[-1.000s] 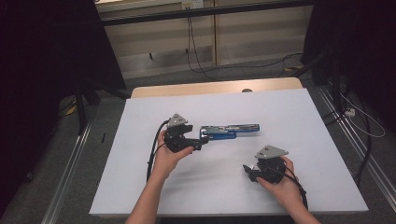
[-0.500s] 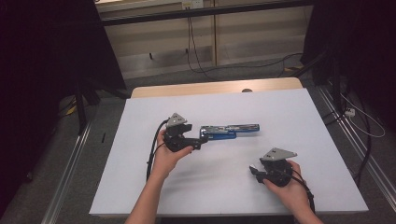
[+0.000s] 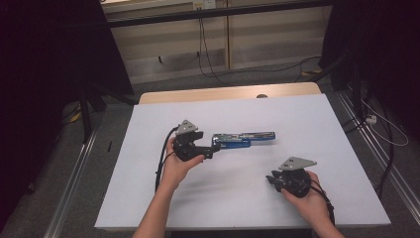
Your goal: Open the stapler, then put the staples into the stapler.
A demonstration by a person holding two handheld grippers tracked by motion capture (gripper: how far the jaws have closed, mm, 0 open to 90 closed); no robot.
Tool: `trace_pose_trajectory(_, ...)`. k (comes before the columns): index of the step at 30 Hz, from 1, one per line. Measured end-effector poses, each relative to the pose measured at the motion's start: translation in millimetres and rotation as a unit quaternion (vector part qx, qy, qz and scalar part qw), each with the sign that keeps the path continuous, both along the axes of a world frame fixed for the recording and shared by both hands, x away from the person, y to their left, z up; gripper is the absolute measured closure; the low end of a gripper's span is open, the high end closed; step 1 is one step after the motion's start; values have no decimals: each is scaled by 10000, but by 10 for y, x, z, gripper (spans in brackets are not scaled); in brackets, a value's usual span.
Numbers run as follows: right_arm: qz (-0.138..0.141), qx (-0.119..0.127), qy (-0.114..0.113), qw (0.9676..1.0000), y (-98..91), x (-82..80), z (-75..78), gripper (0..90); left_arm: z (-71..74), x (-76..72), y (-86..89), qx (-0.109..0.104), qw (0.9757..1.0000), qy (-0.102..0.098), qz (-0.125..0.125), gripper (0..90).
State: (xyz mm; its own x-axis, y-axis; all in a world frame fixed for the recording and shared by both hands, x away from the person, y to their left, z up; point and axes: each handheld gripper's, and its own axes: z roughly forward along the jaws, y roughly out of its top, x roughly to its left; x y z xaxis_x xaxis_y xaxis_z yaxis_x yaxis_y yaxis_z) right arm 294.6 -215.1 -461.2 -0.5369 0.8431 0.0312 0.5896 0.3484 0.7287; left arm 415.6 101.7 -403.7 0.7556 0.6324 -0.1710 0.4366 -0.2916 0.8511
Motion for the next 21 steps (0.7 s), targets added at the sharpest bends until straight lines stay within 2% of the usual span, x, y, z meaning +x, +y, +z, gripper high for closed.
trace_pose_trajectory(8, 29, 51, 27, 10000, 5, 13, -5, 786, 14, -8, -3, -9, 10000, -15, -2, 155)
trace_pose_trajectory(21, 165, 190, 87, 9996, -21, 56, 10, 790, 33, -15, 32, 3, 10000, -23, -6, 155)
